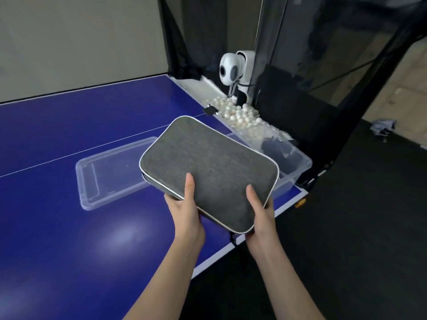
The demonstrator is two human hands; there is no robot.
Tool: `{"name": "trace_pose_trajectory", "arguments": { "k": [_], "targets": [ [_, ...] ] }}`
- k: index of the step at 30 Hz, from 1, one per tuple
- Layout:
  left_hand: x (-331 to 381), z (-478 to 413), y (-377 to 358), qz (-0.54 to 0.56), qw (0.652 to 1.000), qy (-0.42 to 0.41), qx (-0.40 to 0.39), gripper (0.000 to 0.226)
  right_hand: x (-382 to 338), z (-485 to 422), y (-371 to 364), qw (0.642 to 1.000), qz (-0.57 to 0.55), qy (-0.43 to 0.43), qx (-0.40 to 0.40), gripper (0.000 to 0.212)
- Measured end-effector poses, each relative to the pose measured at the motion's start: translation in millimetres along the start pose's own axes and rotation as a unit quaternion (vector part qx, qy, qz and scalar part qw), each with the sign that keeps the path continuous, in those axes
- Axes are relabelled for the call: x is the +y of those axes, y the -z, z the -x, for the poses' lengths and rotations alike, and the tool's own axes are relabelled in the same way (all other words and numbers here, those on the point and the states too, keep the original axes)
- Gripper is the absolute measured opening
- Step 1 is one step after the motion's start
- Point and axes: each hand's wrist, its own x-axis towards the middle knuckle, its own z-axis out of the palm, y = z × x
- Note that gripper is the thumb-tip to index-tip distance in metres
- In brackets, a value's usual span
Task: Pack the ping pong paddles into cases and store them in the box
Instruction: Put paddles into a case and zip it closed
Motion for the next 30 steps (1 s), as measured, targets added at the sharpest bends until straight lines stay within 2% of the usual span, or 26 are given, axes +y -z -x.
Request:
{"name": "trace_pose_trajectory", "arguments": {
  "k": [3,6,9,10,12,14,18,20,25,30],
  "targets": [
    [-5,-11,-16,-0.009,0.998,0.02,-0.057,0.051,-31,-27,24,1.0,-0.007,0.008,-0.016,0.055],
    [3,-43,-22,-0.012,0.996,0.01,-0.085,0.036,-60,-58,44,1.0,0.012,0.008,-0.026,0.067],
    [17,-81,-32,-0.08,0.99,0.036,-0.106,0.053,-85,-98,60,0.998,0.031,-0.001,-0.048,0.071],
    [20,-94,-38,-0.115,0.985,0.051,-0.114,0.057,-93,-114,63,0.998,0.039,-0.005,-0.054,0.068],
    [17,-116,-54,-0.197,0.965,0.065,-0.163,0.053,-107,-146,65,0.996,0.062,-0.015,-0.063,0.056],
    [7,-133,-73,-0.247,0.95,0.067,-0.176,0.052,-120,-179,65,0.992,0.095,-0.024,-0.073,0.046],
    [-31,-154,-101,-0.258,0.96,0.043,-0.098,0.052,-143,-237,69,0.983,0.153,-0.062,-0.078,0.065],
    [-50,-157,-110,-0.253,0.963,0.053,-0.078,0.05,-154,-262,75,0.976,0.186,-0.073,-0.092,0.063],
    [-86,-164,-115,-0.24,0.968,0.071,-0.005,0.031,-168,-315,82,0.951,0.263,-0.109,-0.118,0.079],
    [-113,-170,-115,-0.242,0.964,0.069,0.082,0.033,-151,-359,82,0.928,0.306,-0.149,-0.152,0.072]
  ]
}}
